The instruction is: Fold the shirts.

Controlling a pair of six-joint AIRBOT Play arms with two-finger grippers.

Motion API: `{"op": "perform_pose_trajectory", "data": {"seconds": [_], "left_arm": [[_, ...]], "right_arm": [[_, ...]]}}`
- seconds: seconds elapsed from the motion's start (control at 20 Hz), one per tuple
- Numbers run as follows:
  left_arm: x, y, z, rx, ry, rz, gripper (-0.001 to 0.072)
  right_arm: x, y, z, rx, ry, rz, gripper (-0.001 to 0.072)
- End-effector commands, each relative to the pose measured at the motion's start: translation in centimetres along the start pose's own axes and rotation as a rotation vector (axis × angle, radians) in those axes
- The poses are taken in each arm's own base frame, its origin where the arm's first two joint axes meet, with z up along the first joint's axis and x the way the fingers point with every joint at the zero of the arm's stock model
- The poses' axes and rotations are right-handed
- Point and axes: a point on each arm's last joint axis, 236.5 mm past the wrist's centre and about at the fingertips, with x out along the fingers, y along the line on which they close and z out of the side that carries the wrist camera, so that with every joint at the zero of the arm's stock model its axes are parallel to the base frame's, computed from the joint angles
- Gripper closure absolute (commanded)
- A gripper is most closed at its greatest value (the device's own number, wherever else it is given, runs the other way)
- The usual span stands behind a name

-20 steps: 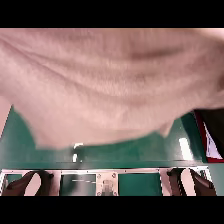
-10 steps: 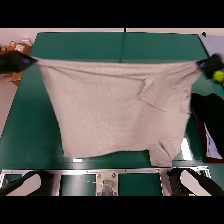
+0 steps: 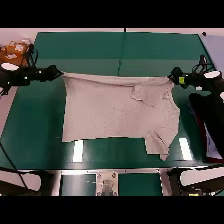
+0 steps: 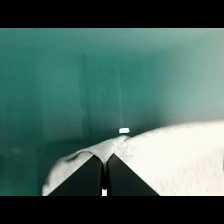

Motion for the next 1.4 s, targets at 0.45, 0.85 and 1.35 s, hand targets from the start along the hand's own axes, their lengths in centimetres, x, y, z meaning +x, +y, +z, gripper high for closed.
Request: {"op": "perform_pose_trajectory", "data": {"seconds": [0.45,0.85,1.35], "left_arm": [[0.2,2.2,-3.0,0.053,0.189,0.103,0.0689],[2.0,3.5,-10.3,-0.007,0.336,0.126,0.0689],[-1.5,2.3,-11.7,-0.094,0.511,0.125,0.0169]], "right_arm": [[0.1,-1.6,-0.5,-0.208,0.164,-0.088,0.0701],[0.1,-6.2,-4.9,-0.211,0.299,-0.174,0.0701],[-4.5,-6.5,-4.5,-0.163,0.423,-0.183,0.0314]]}}
